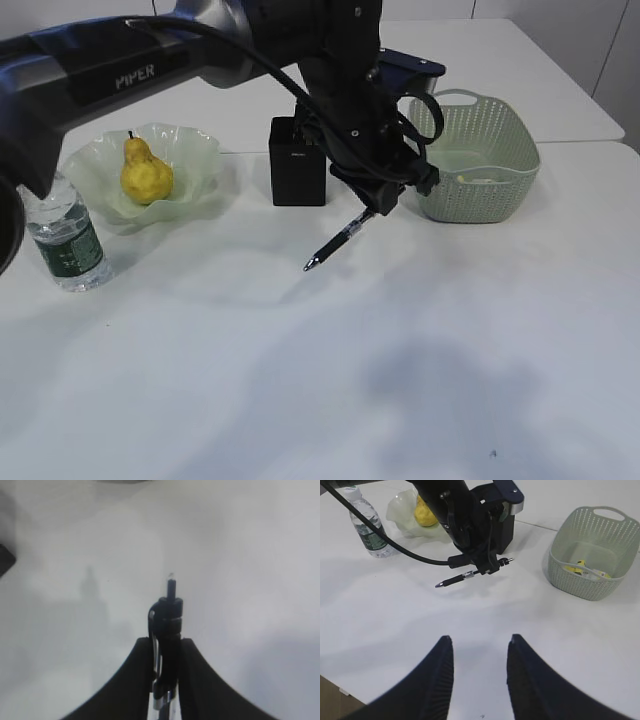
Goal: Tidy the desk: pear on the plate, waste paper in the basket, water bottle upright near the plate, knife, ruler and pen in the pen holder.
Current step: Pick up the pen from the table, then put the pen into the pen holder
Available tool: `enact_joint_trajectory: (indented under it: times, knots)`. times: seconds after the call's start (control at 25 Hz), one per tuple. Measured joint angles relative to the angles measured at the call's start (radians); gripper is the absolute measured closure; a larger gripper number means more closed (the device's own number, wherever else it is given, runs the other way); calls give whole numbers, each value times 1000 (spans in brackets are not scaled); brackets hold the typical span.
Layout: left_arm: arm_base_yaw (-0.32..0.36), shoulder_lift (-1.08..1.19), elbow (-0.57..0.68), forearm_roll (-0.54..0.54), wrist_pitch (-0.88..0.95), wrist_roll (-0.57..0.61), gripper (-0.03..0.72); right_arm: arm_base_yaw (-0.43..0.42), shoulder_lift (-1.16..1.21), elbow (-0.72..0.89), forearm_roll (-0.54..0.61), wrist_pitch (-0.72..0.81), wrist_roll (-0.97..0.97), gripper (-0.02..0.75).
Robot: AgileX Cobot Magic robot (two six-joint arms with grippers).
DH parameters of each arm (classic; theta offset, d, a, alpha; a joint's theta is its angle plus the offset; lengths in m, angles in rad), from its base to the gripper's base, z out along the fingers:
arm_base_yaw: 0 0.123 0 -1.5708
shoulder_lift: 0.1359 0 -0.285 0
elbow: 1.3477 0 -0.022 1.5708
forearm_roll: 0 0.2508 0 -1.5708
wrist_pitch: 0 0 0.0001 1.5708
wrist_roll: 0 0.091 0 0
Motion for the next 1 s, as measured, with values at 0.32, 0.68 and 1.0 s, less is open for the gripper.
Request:
enact_joint_trajectory:
  times: [0.32,0.68,1.0]
  knots:
    - [0,-81,0,21,17,0,606,0,0,0,0,-2,-5,438]
    - [0,-149,0,37,-19,16,606,0,0,0,0,-6,-17,439]
    - [2,-149,10,59,-168,19,606,0,0,0,-2,-13,-21,438]
